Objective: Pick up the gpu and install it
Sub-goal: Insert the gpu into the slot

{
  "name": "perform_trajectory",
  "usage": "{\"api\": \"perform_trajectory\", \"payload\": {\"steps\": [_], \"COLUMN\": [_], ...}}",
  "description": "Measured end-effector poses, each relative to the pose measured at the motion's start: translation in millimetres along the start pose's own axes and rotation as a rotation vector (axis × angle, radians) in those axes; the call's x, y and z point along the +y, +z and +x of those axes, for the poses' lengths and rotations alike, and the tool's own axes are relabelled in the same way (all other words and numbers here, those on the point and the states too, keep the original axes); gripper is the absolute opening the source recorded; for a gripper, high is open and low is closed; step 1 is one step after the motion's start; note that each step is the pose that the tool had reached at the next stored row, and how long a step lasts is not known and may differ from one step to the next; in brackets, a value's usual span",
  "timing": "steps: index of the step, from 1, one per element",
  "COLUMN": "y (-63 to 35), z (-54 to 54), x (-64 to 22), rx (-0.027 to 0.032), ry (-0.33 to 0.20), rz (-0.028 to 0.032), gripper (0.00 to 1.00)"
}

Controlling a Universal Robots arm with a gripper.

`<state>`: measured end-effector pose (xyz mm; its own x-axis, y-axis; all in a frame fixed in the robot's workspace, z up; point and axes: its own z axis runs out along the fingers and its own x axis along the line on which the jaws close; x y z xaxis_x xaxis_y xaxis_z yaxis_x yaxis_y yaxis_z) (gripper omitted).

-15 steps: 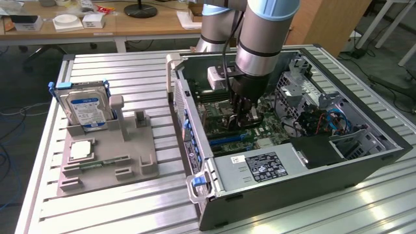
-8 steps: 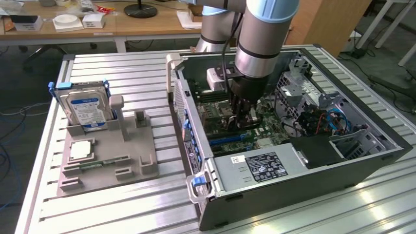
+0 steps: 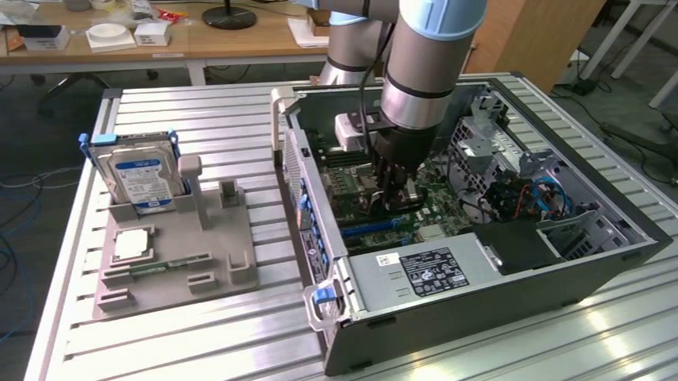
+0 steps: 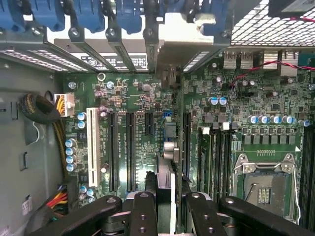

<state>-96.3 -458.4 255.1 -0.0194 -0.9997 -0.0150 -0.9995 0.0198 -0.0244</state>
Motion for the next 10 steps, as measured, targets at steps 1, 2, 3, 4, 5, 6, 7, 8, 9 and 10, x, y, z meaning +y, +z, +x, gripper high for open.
{"api": "perform_trajectory", "payload": {"steps": [1,2,3,4,5,6,7,8,9,10], "y": [0.0,0.1,0.4,0.5,0.6,0.6,0.7,0.8,1.1,1.3], "z": [0.0,0.0,0.0,0.1,0.1,0.1,0.2,0.7,1.5,1.7], "x": [0.1,0.7,1.4,2.0,2.4,2.5,2.5,2.6,2.6,2.6], "rx": [0.0000,-0.0001,-0.0001,0.0001,0.0001,0.0002,0.0001,0.0003,0.0002,0.0000], "ry": [0.000,0.000,0.000,0.000,0.000,0.000,0.000,0.000,0.000,0.000], "rz": [0.0000,0.0001,0.0001,0.0000,0.0000,-0.0002,0.0000,-0.0001,-0.0001,-0.0001], "gripper": [0.27,0.27,0.27,0.27,0.27,0.27,0.27,0.27,0.27,0.27]}}
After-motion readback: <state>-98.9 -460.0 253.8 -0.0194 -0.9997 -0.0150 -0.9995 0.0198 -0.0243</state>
